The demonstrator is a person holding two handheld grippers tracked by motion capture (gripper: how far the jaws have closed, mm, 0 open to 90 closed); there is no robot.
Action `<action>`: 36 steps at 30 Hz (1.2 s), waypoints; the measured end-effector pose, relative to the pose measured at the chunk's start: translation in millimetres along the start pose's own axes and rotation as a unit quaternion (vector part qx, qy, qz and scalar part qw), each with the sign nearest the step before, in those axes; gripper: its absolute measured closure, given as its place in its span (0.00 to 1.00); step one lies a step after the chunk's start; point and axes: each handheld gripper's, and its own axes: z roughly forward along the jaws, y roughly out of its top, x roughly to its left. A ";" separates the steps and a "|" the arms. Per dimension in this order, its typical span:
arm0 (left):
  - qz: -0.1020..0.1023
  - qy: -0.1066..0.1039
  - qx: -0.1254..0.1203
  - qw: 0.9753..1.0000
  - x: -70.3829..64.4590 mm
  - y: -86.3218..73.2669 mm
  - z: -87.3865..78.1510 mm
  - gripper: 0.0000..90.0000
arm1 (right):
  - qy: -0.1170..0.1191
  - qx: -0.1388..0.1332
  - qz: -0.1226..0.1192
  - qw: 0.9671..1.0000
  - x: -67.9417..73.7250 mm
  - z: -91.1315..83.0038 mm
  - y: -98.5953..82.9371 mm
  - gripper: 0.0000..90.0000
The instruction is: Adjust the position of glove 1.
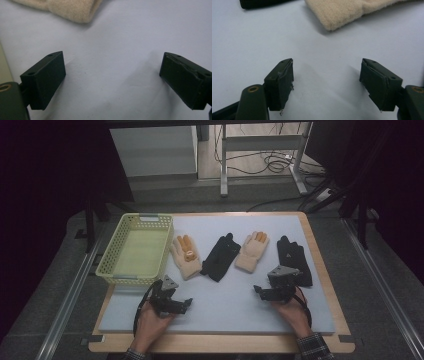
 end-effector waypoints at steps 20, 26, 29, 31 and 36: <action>-0.003 -0.003 0.000 1.000 0.9 -0.1 0.4 0.07 | -0.008 0.006 0.001 1.000 0.1 1.3 0.7 0.22; -0.003 -0.002 0.000 1.000 0.9 -0.1 0.4 0.07 | -0.005 0.008 0.004 1.000 -0.1 0.8 1.8 0.23; -0.003 -0.003 0.000 1.000 0.9 -0.1 0.4 0.07 | -0.005 0.010 0.003 1.000 -0.1 0.6 3.2 0.25; -0.003 -0.002 0.000 1.000 0.9 -0.1 0.4 0.07 | -0.002 0.008 0.004 1.000 0.6 0.5 5.4 0.26; -0.003 -0.002 0.000 1.000 0.9 -0.1 0.4 0.07 | 0.011 0.002 0.003 1.000 4.1 -0.2 14.2 0.29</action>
